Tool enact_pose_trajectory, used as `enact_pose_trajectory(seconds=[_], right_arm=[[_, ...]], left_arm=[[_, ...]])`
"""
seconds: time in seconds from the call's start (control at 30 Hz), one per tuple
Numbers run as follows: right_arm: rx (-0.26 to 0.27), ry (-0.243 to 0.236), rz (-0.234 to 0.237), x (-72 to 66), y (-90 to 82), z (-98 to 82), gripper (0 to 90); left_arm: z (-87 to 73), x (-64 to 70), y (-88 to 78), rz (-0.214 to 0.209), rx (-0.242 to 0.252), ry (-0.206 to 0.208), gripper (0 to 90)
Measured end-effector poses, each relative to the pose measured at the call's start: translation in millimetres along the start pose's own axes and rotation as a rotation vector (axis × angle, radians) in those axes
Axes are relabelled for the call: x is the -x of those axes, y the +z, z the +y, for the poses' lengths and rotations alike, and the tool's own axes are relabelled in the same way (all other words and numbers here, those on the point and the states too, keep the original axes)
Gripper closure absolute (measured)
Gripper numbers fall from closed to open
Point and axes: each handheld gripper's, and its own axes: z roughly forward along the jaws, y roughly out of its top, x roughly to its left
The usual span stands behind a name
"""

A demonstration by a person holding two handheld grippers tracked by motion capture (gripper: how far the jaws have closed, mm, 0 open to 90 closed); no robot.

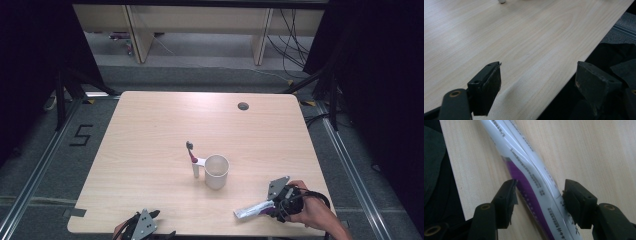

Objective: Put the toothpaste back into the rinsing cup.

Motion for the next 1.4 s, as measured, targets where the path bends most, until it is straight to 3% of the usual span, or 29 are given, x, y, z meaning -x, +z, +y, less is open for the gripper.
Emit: enact_pose_trajectory(seconds=[0.2,0.27,0.4,0.53,0.57,0.7,0.77,0.93,0.97,1.03,1.13,1.27,1.3,1.4], right_arm=[[-0.055,-0.045,0.004,-2.8,3.7,5.8,53.2],[-0.065,-0.061,0.011,-4.6,4.9,7.3,58.0],[-0.073,-0.04,0.018,-4.7,5.2,9.2,58.7],[-0.074,0.02,0.017,-2.5,5.1,13.1,54.0],[-0.07,0.017,0.033,-1.6,5.0,14.9,53.3],[-0.083,0.044,0.049,-1.7,6.8,21.1,58.4],[-0.091,0.022,0.053,0.1,9.3,22.2,58.9],[-0.103,0.073,0.057,0.0,9.4,22.5,61.2],[-0.107,0.076,0.058,-0.4,9.2,22.5,61.5],[-0.106,0.074,0.061,-0.2,9.4,22.8,62.2],[-0.112,0.049,0.051,-1.5,9.5,24.9,63.6],[-0.14,0.067,0.038,-5.5,8.9,28.0,65.9],[-0.137,0.049,0.044,-5.5,8.8,28.7,67.5],[-0.147,0.062,0.058,-8.3,8.2,30.2,74.6]], left_arm=[[0.1,-1.1,-0.7,0.004,-0.01,0.014,20.6],[-0.2,0.1,0.4,0.002,0.002,-0.002,20.6],[0.1,-0.3,0.1,0.001,-0.009,0.016,20.6],[-0.1,0.5,0.9,-0.002,0.001,0.0,20.6],[-0.2,0.6,0.9,-0.001,0.001,0.001,20.6],[0.0,-0.4,0.2,0.001,-0.006,0.012,20.6],[-0.1,-0.7,0.0,0.0,-0.007,0.014,20.6],[0.2,-0.2,0.0,0.003,-0.009,0.014,20.6],[-0.1,1.8,1.0,-0.005,0.012,-0.01,20.6],[0.1,0.1,0.6,0.014,-0.009,0.015,20.6],[0.3,-0.7,-0.4,-0.004,-0.011,0.012,20.6],[-0.2,-0.6,0.1,-0.002,-0.004,0.012,20.6],[-0.1,-0.5,0.1,-0.002,-0.004,0.011,20.6],[0.3,-0.6,-0.1,0.002,-0.013,0.014,20.6]])
